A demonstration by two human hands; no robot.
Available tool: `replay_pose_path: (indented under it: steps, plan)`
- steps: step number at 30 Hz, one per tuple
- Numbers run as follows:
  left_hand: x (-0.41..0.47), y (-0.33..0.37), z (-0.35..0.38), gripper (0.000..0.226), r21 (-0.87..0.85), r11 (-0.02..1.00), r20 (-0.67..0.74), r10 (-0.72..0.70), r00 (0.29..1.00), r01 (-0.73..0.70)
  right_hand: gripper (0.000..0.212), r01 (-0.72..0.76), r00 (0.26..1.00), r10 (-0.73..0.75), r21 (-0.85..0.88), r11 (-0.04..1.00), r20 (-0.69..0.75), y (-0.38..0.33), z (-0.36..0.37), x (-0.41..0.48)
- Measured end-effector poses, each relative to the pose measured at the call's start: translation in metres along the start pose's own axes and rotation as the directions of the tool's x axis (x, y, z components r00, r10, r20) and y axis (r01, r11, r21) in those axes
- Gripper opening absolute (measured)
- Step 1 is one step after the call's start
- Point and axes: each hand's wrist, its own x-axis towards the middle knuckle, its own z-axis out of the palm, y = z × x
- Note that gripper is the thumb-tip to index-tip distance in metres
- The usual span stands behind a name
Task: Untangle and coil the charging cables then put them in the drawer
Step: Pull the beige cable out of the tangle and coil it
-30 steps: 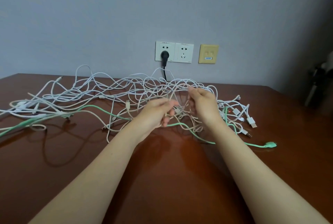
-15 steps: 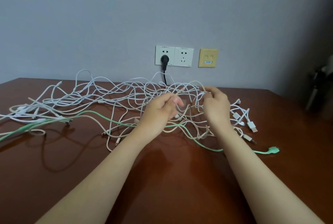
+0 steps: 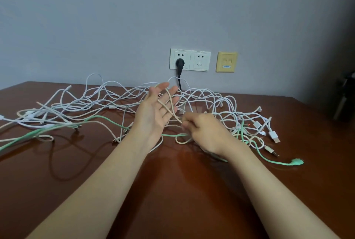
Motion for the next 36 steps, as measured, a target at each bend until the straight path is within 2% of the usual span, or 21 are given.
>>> replay_pose_path:
  steps: [7,12,16,21,24,28,31,33,36]
  plan:
    - [0.000,0.006,-0.004,0.031,-0.002,0.999,0.041,-0.036,0.999,0.036,0.015,0.051,0.989,-0.055,-0.038,0.998,-0.136,-0.011,-0.004,-0.004]
    - [0.002,-0.001,-0.003,0.029,0.112,0.994,0.010,-0.006,1.000,0.005,0.010,0.069,0.993,-0.069,-0.002,0.998,-0.092,-0.009,0.001,-0.004]
    - [0.002,-0.004,-0.002,0.028,0.159,0.987,0.021,0.003,1.000,-0.006,0.022,0.075,0.992,-0.080,-0.044,0.996,-0.102,-0.007,0.002,-0.003]
    - [0.000,-0.003,0.000,0.026,0.051,0.999,0.021,0.000,1.000,-0.001,0.010,0.042,0.999,-0.041,0.041,0.998,-0.031,-0.007,0.001,-0.002]
    - [0.000,-0.002,0.001,0.024,0.013,1.000,-0.026,0.024,0.999,-0.024,0.025,0.025,1.000,-0.026,0.128,0.991,0.002,-0.004,0.001,0.000]
    - [0.003,-0.002,-0.002,0.028,0.104,0.994,-0.008,0.028,1.000,-0.027,0.036,0.012,0.997,-0.017,0.066,0.998,0.070,-0.006,-0.002,-0.003]
    - [0.004,0.000,-0.005,0.028,0.108,0.994,-0.009,0.024,1.000,-0.023,0.033,-0.011,0.999,0.011,0.015,1.000,0.030,-0.005,-0.013,-0.005]
    - [0.006,0.003,-0.006,0.027,0.100,0.995,-0.027,0.029,0.999,-0.026,0.026,-0.021,1.000,0.021,0.110,0.994,-0.001,-0.001,-0.022,-0.006]
    - [0.007,0.007,-0.007,0.026,0.082,0.997,-0.057,0.007,0.998,-0.003,0.023,0.008,0.995,0.031,0.397,0.918,-0.091,0.001,-0.029,-0.007]
